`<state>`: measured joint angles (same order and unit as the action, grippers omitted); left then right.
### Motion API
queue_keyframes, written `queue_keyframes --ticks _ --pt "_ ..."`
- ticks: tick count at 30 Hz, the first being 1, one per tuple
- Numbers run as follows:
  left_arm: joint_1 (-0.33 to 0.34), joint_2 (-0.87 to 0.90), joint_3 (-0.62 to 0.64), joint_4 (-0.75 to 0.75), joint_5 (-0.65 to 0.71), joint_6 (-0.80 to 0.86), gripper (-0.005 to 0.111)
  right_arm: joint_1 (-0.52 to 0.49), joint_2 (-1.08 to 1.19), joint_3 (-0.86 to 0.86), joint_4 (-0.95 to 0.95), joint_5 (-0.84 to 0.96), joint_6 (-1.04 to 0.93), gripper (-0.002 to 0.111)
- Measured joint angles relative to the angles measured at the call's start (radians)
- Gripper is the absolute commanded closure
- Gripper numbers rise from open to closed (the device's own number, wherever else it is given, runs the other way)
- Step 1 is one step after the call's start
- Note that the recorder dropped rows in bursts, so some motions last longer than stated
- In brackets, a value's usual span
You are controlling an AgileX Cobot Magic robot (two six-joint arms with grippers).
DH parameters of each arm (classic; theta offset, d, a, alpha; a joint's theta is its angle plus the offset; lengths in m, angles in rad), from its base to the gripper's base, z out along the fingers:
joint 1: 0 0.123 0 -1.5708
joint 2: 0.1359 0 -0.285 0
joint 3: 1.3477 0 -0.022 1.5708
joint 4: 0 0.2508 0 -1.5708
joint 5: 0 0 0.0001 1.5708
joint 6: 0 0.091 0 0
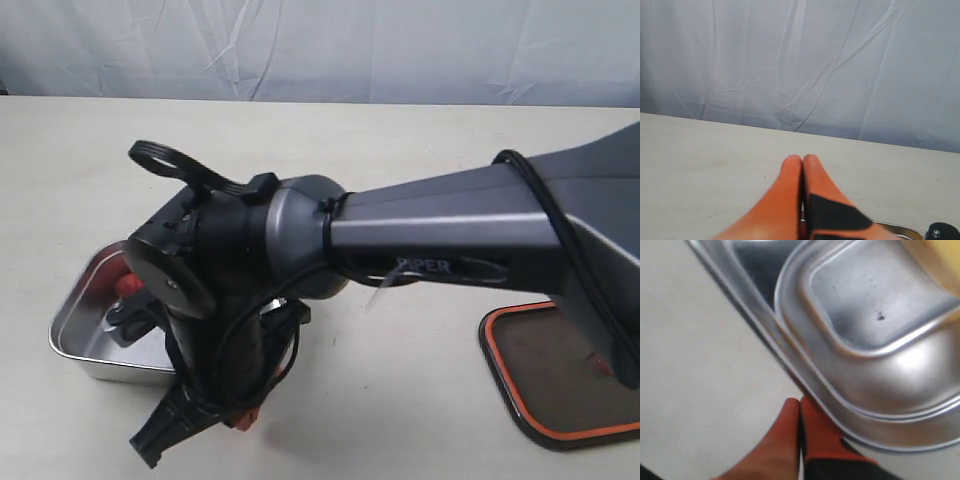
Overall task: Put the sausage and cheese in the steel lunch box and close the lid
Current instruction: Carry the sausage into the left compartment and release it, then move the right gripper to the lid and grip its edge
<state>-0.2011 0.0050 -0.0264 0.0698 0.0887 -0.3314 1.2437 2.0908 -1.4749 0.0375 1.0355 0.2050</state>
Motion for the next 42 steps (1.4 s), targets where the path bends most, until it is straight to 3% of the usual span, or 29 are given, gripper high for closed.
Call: queue_keyframes --ticks 8,16,22,27,32,42 --pt "0.0 0.0 0.0 0.0 0.0 0.0 0.107 -0.041 0.0 0.0 -0.038 0.004 0.028 0.109" --pt "0.0 0.0 0.0 0.0 0.0 0.0 0.107 -0.029 -0.116 0.008 -0.073 0.156 0.073 0.109" --pt "0.0 0.0 0.0 0.0 0.0 0.0 0.107 -0.04 -0.305 0.17 -0.227 0.17 0.198 0.109" --pt "0.0 0.0 0.0 0.0 0.0 0.0 0.107 -0.132 -0.434 0.423 -0.265 0.172 0.258 0.109" --pt "0.0 0.0 0.0 0.0 0.0 0.0 0.107 -0.248 -0.549 0.62 -0.258 0.042 0.265 0.109" --pt "0.0 0.0 0.0 0.0 0.0 0.0 0.107 -0.427 -0.579 0.786 -0.252 -0.209 0.192 0.109"
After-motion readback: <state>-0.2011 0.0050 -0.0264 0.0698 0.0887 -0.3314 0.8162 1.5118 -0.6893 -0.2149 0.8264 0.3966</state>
